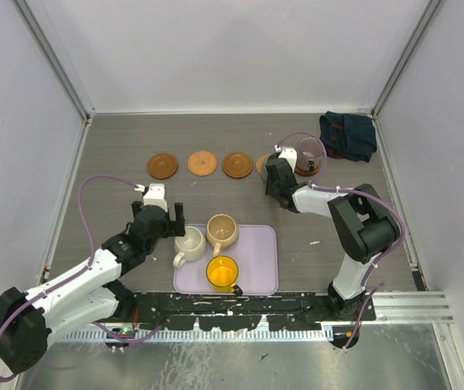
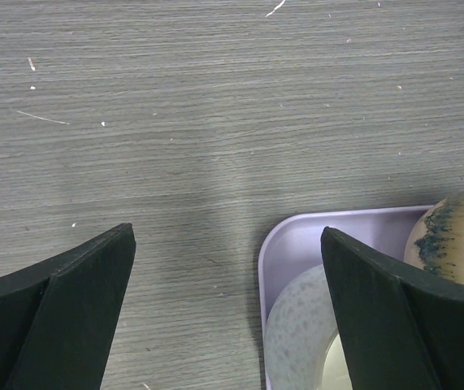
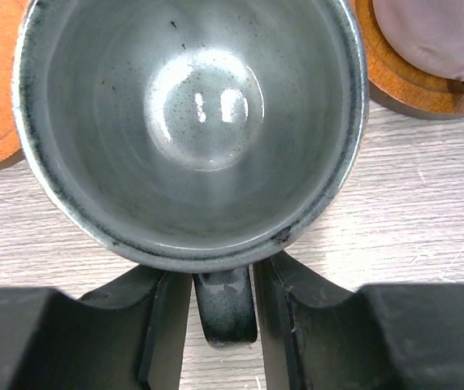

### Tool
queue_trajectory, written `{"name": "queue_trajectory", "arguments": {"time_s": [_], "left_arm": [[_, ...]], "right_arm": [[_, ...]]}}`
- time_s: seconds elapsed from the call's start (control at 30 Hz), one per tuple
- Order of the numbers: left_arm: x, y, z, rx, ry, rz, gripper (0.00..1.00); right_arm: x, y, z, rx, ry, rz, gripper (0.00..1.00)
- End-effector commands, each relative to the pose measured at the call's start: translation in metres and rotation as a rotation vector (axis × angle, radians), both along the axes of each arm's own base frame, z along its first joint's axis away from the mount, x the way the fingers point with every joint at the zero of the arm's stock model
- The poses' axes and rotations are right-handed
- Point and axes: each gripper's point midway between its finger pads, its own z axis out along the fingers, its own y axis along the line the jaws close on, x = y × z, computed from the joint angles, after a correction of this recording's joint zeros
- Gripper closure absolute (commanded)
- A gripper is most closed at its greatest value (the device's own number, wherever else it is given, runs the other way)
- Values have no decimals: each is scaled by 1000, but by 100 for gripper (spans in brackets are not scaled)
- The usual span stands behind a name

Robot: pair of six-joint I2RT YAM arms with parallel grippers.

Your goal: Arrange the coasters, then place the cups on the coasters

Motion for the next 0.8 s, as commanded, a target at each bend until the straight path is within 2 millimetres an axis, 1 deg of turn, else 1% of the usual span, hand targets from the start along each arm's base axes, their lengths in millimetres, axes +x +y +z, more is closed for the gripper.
{"name": "queue_trajectory", "arguments": {"time_s": [0.0,0.2,0.3,0.37,0.5,0.63,0.77], "left_arm": [[1,-2,1,-17,-8,1,2],[1,-1,0,-18,-5,2,2],[0,-1,0,-18,-4,1,2],[0,-1,0,-19,-5,2,2],[0,-1,1,-22,-9,3,2],[-1,0,0,-24,-8,4,2],[-1,0,1,-28,-11,5,2]], "right_arm": [[17,4,22,37,-109,-42,63],[20,4,25,23,-136,-35,88],[24,4,28,-5,-146,-15,94],[28,5,34,-21,-161,2,98],[35,7,52,-40,-195,28,99],[42,14,78,-40,-215,56,99],[49,20,109,-39,-232,83,99]]}}
